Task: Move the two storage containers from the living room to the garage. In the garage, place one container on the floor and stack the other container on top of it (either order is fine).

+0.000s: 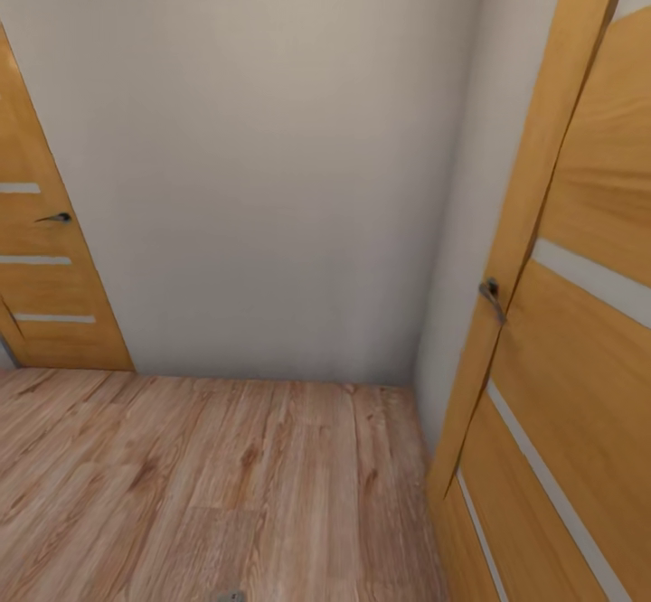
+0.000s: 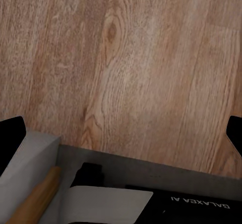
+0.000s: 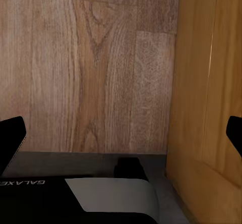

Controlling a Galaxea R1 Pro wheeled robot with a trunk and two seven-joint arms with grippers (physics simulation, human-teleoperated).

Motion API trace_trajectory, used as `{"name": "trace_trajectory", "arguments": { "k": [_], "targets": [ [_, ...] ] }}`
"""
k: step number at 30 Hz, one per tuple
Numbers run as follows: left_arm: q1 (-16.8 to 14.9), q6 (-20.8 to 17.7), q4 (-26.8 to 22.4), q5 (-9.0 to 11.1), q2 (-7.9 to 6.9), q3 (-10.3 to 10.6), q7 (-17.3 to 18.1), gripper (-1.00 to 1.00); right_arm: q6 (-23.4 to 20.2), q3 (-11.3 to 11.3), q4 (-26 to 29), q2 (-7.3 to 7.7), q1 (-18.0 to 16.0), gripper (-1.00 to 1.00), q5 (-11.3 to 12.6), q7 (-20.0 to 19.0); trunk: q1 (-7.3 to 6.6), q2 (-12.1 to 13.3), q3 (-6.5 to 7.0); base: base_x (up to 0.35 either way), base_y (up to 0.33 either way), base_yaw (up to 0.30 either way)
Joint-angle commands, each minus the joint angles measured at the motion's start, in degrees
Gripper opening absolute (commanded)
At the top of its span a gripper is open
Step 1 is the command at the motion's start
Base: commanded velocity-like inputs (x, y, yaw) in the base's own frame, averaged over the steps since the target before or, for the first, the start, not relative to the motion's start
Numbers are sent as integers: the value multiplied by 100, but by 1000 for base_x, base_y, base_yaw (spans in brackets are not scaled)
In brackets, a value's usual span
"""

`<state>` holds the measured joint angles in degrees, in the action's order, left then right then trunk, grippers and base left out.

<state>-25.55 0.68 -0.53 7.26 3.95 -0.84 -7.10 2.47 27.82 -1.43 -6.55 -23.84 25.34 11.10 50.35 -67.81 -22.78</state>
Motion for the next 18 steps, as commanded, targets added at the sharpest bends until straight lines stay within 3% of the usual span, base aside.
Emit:
{"name": "trace_trajectory", "arguments": {
  "k": [1, 18],
  "targets": [
    [-3, 6, 0, 48, 1, -4, -11, 100, 26, 48, -15, -4, -7, 100, 56, 6, 4, -3, -6, 336, 0, 0],
    [-3, 9, 0, 49, 0, -4, -11, 100, 26, 48, -15, -4, -7, 100, 50, 6, 4, -3, -6, 326, 0, 22]
  ]
}}
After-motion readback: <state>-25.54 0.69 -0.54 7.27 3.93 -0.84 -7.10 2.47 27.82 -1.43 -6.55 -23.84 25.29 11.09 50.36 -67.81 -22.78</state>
